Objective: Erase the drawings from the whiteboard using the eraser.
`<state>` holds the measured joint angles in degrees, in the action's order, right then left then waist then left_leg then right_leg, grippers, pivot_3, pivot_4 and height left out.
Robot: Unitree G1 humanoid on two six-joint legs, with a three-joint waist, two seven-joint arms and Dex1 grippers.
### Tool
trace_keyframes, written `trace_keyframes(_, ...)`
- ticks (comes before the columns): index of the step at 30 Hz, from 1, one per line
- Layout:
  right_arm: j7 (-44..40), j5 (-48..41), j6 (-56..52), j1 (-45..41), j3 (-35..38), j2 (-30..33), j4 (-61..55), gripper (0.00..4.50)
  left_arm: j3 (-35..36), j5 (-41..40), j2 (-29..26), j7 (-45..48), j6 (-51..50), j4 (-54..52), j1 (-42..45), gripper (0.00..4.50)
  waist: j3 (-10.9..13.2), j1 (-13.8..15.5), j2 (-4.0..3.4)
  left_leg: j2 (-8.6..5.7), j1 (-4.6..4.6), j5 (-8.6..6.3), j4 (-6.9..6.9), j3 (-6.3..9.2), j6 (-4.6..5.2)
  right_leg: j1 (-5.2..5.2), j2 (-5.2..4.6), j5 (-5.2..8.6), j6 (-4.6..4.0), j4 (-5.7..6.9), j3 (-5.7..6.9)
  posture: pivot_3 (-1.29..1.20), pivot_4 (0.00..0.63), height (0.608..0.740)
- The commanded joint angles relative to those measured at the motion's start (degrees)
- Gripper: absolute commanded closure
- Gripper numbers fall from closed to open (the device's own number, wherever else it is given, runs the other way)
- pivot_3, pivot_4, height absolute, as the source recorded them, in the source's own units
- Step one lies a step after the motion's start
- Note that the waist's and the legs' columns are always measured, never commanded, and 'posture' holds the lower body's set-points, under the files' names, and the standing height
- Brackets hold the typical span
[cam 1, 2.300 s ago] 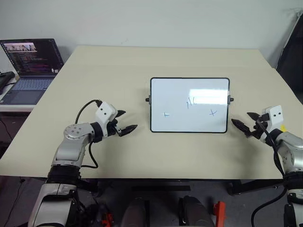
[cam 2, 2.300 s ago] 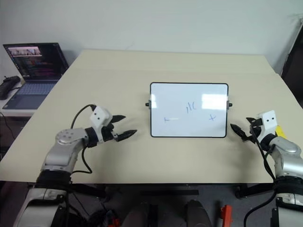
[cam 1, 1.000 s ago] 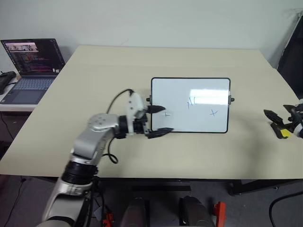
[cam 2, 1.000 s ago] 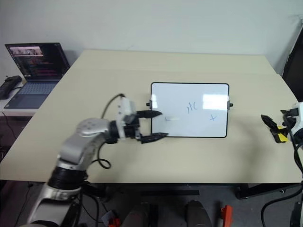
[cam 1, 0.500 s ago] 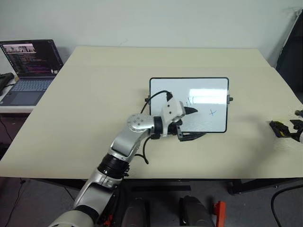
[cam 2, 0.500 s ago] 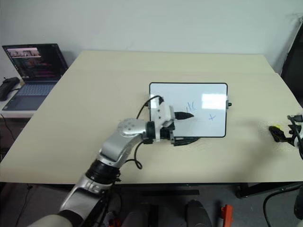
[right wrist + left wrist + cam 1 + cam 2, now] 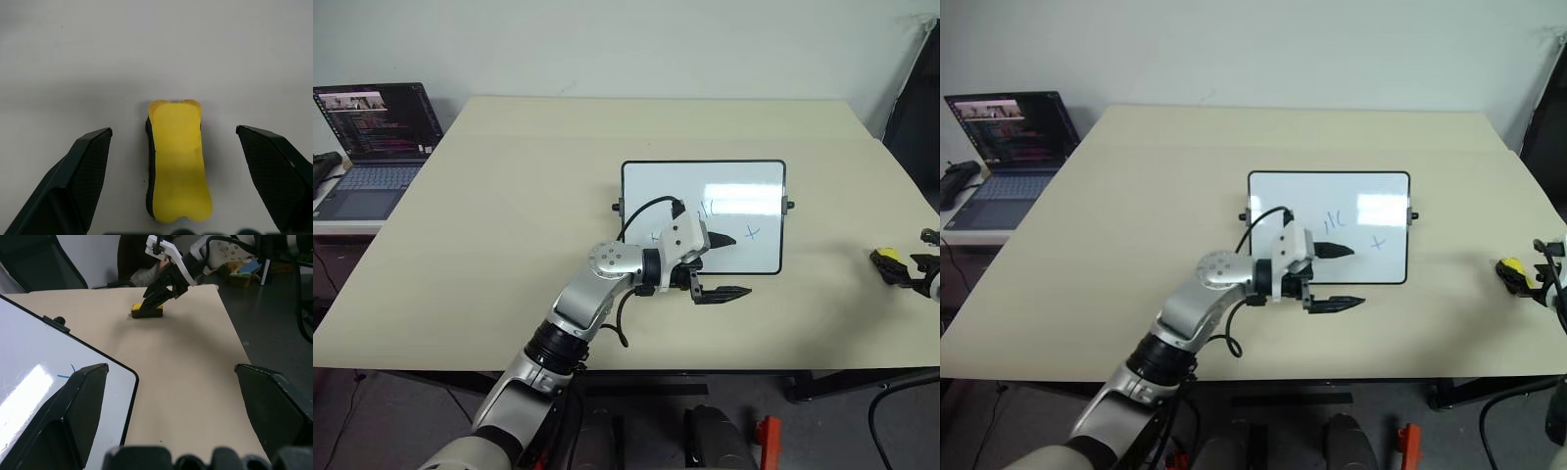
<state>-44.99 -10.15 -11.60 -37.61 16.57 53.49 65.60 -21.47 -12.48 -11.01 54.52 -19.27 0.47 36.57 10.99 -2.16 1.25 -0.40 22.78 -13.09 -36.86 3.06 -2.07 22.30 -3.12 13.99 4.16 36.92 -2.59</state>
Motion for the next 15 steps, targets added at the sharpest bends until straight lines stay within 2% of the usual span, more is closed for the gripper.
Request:
trace_keyframes(1,0.02,0.06,1.34,-1.56,0.36,0.34,0.39,0.04,0.21,-0.9,0.08,0.36,-0.08,-2.73,-0.01,0.0,0.0,-0.02,0.0,0.0,0.0,0.0,0.0,0.0,0.0,0.0,0.0,0.0,0.0,0.0,0.0,0.0,0.15,0.74)
trace_keyframes(9,0.53,0.19,1.98,-2.03,0.34,-0.37,2.01,0.04,0.19,-1.28,-0.34,0.48,-0.84,-3.71,-0.47,0.0,0.0,-0.03,0.0,0.0,0.0,0.0,0.0,0.0,0.0,0.0,0.0,0.0,0.0,0.0,0.0,0.0,0.15,0.74)
trace_keyframes(12,0.99,0.15,2.18,-2.32,0.54,-0.49,2.82,0.59,0.18,-1.44,-0.53,0.61,-1.16,-4.16,-0.6,0.0,0.0,-0.04,0.0,0.0,0.0,0.0,0.0,0.0,0.0,0.0,0.0,0.0,0.0,0.0,0.0,0.0,0.15,0.74)
trace_keyframes(15,1.39,0.27,2.44,-2.49,0.47,-0.56,3.31,1.59,0.25,-1.55,-0.65,0.68,-1.44,-4.45,-0.68,0.0,0.0,-0.04,0.0,0.0,-0.01,0.0,0.0,0.0,0.0,0.0,0.0,0.0,0.0,0.0,0.0,0.0,0.15,0.74)
